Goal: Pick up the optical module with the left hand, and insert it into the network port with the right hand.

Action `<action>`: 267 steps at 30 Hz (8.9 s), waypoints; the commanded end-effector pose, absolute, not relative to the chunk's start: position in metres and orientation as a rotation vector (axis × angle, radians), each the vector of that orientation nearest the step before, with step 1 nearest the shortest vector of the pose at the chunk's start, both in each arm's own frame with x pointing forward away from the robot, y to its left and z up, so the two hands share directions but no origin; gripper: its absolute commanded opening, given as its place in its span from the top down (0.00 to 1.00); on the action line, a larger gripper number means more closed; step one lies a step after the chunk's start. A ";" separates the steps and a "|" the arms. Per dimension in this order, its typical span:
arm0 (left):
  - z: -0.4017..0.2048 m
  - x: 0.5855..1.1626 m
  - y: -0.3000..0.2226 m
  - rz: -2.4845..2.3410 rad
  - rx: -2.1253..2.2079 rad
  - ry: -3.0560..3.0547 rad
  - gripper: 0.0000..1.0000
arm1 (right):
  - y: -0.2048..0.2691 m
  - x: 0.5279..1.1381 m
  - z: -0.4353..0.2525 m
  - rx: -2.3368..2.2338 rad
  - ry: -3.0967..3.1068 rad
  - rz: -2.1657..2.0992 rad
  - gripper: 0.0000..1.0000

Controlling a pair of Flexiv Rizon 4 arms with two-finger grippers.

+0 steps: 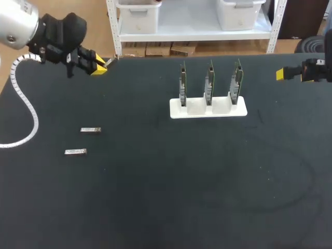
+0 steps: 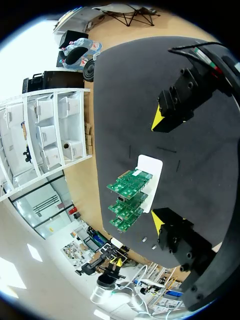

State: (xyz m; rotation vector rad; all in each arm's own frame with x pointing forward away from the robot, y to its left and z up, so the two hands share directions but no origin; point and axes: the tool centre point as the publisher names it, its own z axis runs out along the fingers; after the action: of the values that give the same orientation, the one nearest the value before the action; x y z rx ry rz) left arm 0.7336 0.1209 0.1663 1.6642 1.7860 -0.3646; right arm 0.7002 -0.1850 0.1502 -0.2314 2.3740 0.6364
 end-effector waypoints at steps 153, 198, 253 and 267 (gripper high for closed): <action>0.197 0.748 -0.097 -1.170 1.233 1.337 1.00 | -0.185 0.700 0.150 -0.231 2.374 0.636 0.00; 0.182 0.752 -0.087 -1.170 1.226 1.370 1.00 | -0.185 0.700 0.150 -0.231 2.374 0.636 0.00; 0.182 0.752 -0.087 -1.170 1.226 1.370 1.00 | -0.100 0.851 0.242 -1.559 1.761 0.805 0.00; 0.182 0.752 -0.087 -1.170 1.226 1.370 1.00 | -0.023 0.837 0.241 -1.682 1.531 1.051 0.00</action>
State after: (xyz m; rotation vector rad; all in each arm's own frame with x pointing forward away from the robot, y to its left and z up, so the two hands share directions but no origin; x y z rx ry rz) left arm 0.7510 -0.0875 0.1817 1.2230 1.3703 -1.1686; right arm 0.8298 -0.0280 0.2456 -1.5587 1.5810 0.8893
